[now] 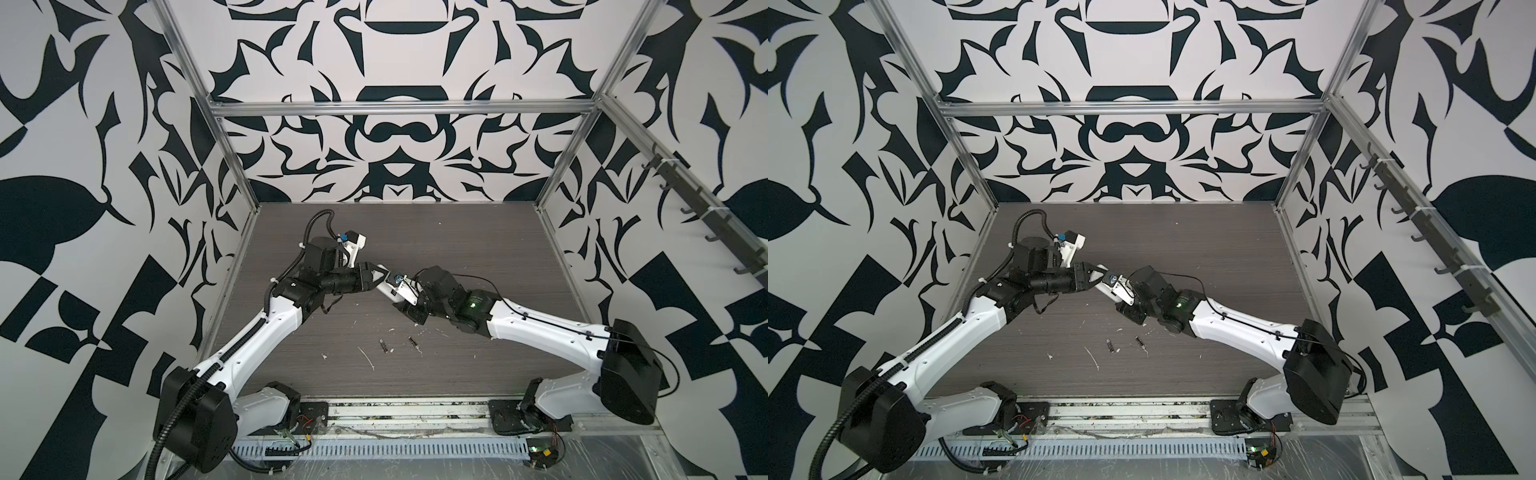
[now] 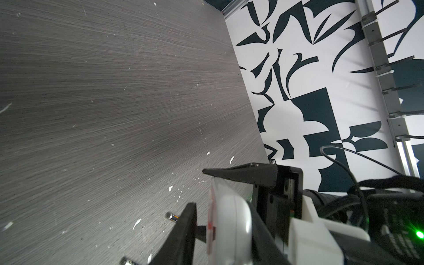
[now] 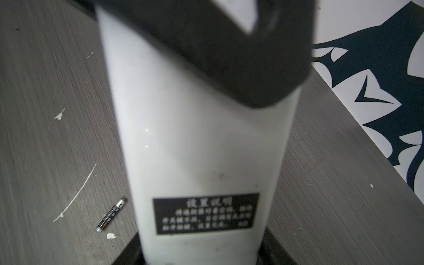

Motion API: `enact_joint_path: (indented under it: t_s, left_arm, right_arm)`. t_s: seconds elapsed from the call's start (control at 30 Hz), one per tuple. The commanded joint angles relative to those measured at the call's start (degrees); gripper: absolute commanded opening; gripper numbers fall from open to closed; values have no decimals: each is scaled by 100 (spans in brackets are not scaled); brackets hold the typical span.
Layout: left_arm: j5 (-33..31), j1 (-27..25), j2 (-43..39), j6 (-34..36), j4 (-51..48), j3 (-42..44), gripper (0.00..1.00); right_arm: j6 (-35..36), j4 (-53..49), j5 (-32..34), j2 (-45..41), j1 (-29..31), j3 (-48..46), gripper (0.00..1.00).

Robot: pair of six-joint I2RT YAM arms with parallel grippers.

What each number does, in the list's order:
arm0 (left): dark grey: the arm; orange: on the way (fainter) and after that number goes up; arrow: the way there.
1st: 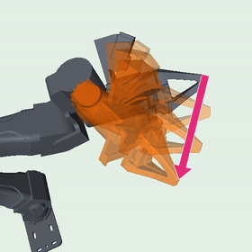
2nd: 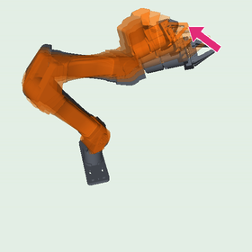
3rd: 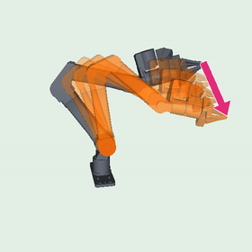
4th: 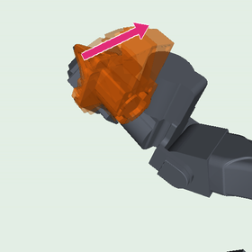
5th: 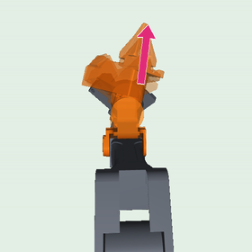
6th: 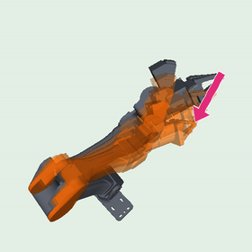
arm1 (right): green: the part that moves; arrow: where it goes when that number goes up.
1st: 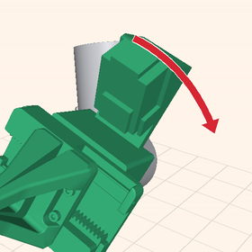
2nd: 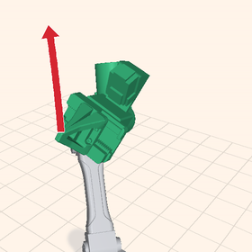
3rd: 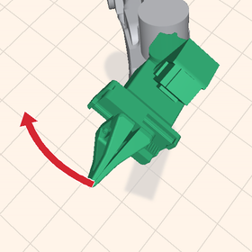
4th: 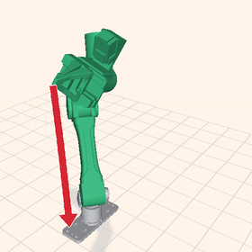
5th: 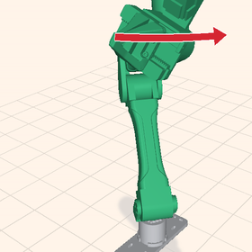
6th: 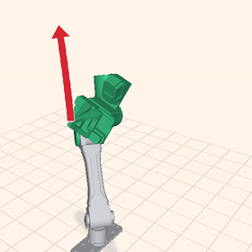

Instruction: Load the batteries into the remote control

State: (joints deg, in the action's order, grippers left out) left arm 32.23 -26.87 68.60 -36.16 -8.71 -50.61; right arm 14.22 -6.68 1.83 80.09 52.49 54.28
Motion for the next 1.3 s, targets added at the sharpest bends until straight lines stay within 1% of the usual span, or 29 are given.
enact_joint_path:
  t_s: [0.0, 0.13, 0.23, 0.5, 0.57, 0.6, 0.67, 0.7, 0.87, 0.97, 1.03, 1.1, 1.23, 1.27]
  left_arm:
    - [3, -37, 72, 39, -43, 86, 34]
    - [20, -52, 61, 13, -19, 104, 32]
    - [62, -62, 66, -27, 22, 126, 29]
    - [139, -62, 101, -110, 227, 207, 15]
    - [124, -58, 99, -110, 269, 227, 13]
    - [109, -56, 95, -119, 289, 241, 11]
    - [78, -57, 82, -119, 354, 292, 8]
    - [60, -59, 71, -142, 398, 328, 8]
    - [-151, -53, 62, -111, 708, 518, 5]
    - [-264, -37, 96, -110, 1043, 696, 4]
    - [-351, -11, 151, -220, 1342, 856, 4]
    - [-357, 48, 213, -389, 1824, 1089, 4]
    - [-353, 166, 293, -612, 2581, 1452, 3]
    - [-348, 199, 324, -652, 2744, 1528, 3]
  right_arm:
    - [56, 254, 217, -84, 35, 266, 0]
    - [66, 276, 204, -82, 33, 250, 0]
    - [79, 294, 207, -84, 33, 241, 0]
    - [115, 318, 205, -86, 33, 223, 0]
    - [104, 350, 207, -106, 34, 202, 0]
    - [89, 380, 209, -117, 35, 184, 2]
    - [61, 428, 217, -142, 33, 148, 10]
    - [39, 452, 213, -151, 34, 145, 16]
    - [-70, 514, 207, -157, 38, 110, 57]
    - [-214, 511, 153, -185, 33, 143, 74]
    - [-349, 340, 48, -264, 35, 245, 81]
    - [-543, 214, -71, -319, 29, 314, 86]
    - [-919, -307, 93, -308, -3, 594, 90]
    - [-1139, -435, 46, -302, -67, 643, 91]
